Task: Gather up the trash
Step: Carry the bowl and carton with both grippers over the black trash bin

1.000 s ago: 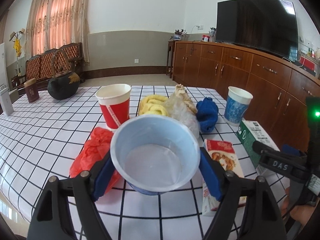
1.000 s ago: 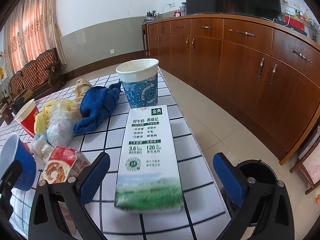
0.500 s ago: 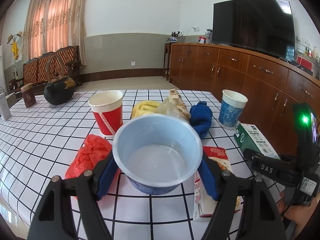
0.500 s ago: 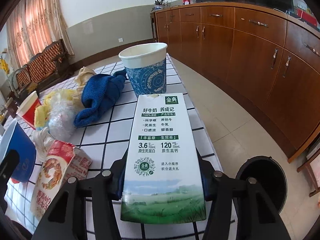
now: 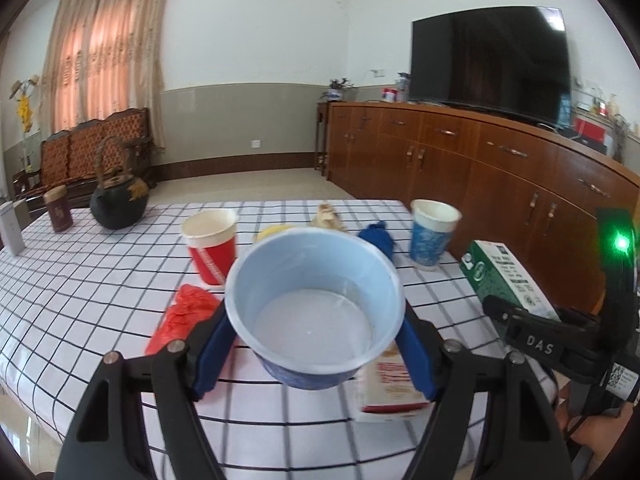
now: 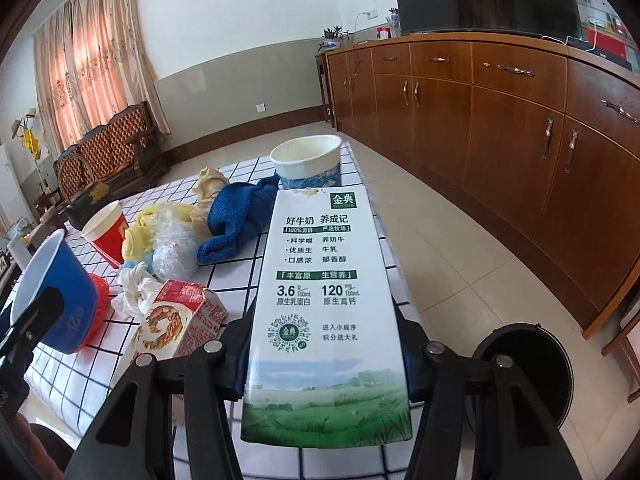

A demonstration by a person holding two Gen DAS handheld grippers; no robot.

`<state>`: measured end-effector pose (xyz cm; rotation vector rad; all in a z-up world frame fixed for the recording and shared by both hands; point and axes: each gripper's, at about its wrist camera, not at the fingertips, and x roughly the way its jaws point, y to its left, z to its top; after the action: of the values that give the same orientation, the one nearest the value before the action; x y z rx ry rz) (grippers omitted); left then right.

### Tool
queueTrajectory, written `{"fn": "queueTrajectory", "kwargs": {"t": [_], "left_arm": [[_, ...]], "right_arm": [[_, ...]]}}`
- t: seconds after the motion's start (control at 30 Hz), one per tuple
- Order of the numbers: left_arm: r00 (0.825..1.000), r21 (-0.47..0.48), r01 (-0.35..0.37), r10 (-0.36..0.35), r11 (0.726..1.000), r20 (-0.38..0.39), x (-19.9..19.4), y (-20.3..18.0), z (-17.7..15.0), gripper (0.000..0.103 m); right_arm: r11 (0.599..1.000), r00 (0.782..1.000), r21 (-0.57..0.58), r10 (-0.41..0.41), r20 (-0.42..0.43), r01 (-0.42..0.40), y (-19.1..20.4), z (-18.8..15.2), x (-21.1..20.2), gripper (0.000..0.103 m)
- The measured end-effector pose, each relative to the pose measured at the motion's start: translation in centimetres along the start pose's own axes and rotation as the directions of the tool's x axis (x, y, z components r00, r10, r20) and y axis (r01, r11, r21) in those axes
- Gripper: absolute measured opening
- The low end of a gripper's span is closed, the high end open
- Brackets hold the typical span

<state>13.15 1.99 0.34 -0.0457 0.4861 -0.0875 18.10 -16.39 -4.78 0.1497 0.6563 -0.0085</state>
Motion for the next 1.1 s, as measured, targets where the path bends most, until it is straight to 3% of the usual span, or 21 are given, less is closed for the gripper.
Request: {"fn": "queueTrajectory", "kwargs": {"t": [0.2,0.33,0.63,0.83,1.1], "left_arm": [[0.994,0.037,0.111,-0.110,0.993,-0.011,-0.7,-4.2,0.2,0.076],[0.978,0.088,0.206,-0.204,0.975,-0.030,-0.7,-8.6,0.1,0.076],[0.904,0.117,0.419,-0.402,0.900,-0.143,1.0,-19.1,-1.8,0.076],[0.867,0.123,0.476,-0.442,0.871,-0.228,3.2,-24.9,-3.9,0.076],[0.843,0.133,0.479,-0.413,0.867,-0.345,7.2,-29.9,-7.5,0.076]], "right_arm": [[0.998,0.999,0.053,-0.044,0.026,0.042,-4.2,-0.2,-2.8,0.057],[0.990,0.996,0.114,-0.091,0.018,0.089,-8.7,-0.4,-4.2,0.057],[0.955,0.976,0.207,-0.200,-0.088,0.214,-20.5,-2.6,-6.7,0.057],[0.939,0.957,0.231,-0.211,-0.198,0.255,-27.3,-4.6,-5.9,0.057],[0.934,0.923,0.279,-0.108,-0.370,0.221,-32.9,-6.8,0.1,0.057]]}}
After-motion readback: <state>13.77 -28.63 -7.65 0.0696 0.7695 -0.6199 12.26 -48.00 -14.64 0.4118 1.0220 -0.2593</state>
